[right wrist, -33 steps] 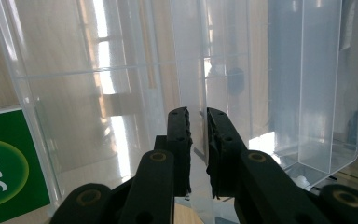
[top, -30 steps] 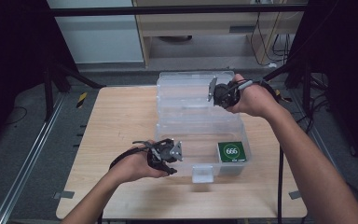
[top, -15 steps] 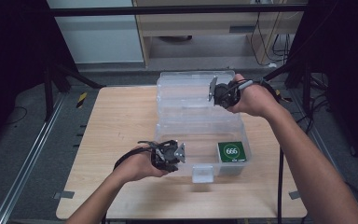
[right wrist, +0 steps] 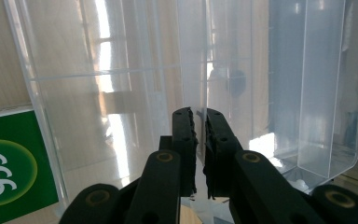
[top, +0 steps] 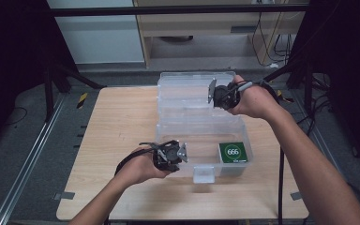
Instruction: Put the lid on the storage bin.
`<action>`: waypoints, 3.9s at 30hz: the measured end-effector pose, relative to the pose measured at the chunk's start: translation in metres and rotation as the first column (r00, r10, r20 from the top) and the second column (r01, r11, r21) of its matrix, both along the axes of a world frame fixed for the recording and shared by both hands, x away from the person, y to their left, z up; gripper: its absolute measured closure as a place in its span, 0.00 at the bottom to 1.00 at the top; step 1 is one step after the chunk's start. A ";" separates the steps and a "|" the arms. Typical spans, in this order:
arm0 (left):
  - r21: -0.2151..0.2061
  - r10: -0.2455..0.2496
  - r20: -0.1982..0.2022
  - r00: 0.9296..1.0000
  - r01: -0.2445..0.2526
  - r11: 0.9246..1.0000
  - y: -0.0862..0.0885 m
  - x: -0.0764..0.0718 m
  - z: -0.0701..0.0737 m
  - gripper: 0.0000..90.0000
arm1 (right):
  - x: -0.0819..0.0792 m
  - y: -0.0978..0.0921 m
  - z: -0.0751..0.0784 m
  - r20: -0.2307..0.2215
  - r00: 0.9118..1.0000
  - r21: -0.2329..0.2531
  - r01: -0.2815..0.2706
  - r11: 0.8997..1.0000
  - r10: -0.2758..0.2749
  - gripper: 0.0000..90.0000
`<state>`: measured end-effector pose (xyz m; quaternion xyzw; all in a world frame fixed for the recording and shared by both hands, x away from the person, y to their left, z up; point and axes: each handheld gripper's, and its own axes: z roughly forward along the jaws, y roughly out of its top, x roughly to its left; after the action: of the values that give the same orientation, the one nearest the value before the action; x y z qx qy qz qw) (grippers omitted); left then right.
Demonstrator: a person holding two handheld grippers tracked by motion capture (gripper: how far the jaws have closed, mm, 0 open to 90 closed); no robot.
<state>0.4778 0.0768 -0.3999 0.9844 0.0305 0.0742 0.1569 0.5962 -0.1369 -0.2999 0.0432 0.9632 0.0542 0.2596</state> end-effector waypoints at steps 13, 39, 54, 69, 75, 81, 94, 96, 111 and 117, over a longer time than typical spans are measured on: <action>-0.005 0.022 0.019 1.000 -0.021 1.000 0.000 -0.003 -0.002 0.92 | -0.014 0.002 0.005 0.018 1.000 0.022 -0.023 0.999 0.023 0.96; -0.058 0.053 0.045 0.998 -0.051 0.997 0.002 -0.003 -0.005 0.90 | -0.051 0.001 0.011 0.104 0.992 0.062 -0.081 0.995 0.074 0.98; -0.068 0.059 0.048 0.997 -0.056 0.996 0.002 -0.004 -0.006 0.90 | -0.052 0.001 0.014 0.095 0.992 0.094 -0.089 0.992 0.080 1.00; -0.071 0.071 0.053 0.996 -0.068 0.995 0.001 -0.006 -0.007 0.89 | -0.063 -0.001 0.014 0.098 0.990 0.102 -0.110 0.989 0.100 1.00; -0.083 0.080 0.055 0.995 -0.076 0.994 0.001 -0.007 -0.008 0.89 | -0.070 -0.002 0.014 0.098 0.990 0.106 -0.109 0.988 0.099 1.00; -0.083 0.088 0.062 0.994 -0.082 0.993 0.000 -0.008 -0.009 0.89 | -0.075 -0.004 0.013 0.102 0.989 0.115 -0.116 0.987 0.104 1.00; -0.088 0.091 0.070 0.993 -0.085 0.992 0.000 -0.009 -0.010 0.88 | -0.084 -0.005 0.012 0.110 0.987 0.113 -0.129 0.985 0.116 1.00; -0.090 0.092 0.068 0.993 -0.086 0.992 0.000 -0.009 -0.010 0.88 | -0.085 -0.005 0.011 0.111 0.986 0.112 -0.135 0.985 0.122 1.00; -0.089 0.098 0.076 0.992 -0.091 0.992 0.000 -0.010 -0.010 0.88 | -0.096 -0.006 0.008 0.114 0.986 0.101 -0.138 0.985 0.126 1.00; -0.088 0.097 0.083 0.992 -0.090 0.992 0.000 -0.010 -0.010 0.88 | -0.104 -0.006 0.006 0.117 0.984 0.093 -0.148 0.985 0.137 1.00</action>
<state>0.4676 0.0765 -0.4101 0.9702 0.0730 0.1230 0.1955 0.4922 -0.1427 -0.2939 -0.0159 0.9440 0.1237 0.3055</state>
